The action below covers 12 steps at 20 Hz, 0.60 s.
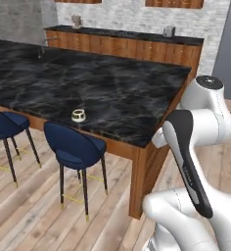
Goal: Pick up the marshmallow and place it in the cup of hot chocolate on the dining counter.
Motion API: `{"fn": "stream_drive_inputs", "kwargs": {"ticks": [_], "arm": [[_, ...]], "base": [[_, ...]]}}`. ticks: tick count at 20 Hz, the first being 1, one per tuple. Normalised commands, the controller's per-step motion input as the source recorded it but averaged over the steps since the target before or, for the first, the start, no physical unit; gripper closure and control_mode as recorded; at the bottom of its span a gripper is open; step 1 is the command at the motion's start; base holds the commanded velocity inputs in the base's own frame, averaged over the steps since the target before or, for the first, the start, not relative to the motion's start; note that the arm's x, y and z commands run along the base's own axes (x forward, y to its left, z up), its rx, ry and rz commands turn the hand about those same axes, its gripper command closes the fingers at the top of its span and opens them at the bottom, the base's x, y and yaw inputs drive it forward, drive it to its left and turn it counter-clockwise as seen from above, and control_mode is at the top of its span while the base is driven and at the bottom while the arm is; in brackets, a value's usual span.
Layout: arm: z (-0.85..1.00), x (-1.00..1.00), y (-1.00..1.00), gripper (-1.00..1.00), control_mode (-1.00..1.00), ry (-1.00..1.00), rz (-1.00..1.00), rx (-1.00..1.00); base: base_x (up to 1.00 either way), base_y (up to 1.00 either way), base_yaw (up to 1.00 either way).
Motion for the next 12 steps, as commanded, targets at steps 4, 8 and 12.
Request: {"fn": "stream_drive_inputs", "kwargs": {"ticks": [4,8,12], "arm": [[0.00,0.00,0.00,1.00,1.00,0.00,0.00,0.00],[0.00,0.00,0.00,1.00,1.00,0.00,0.00,0.00],[0.00,0.00,0.00,1.00,1.00,0.00,0.00,0.00]], "base": [[0.08,1.00,-0.35],[0.28,1.00,-0.34],[0.36,1.00,-0.35]]}}
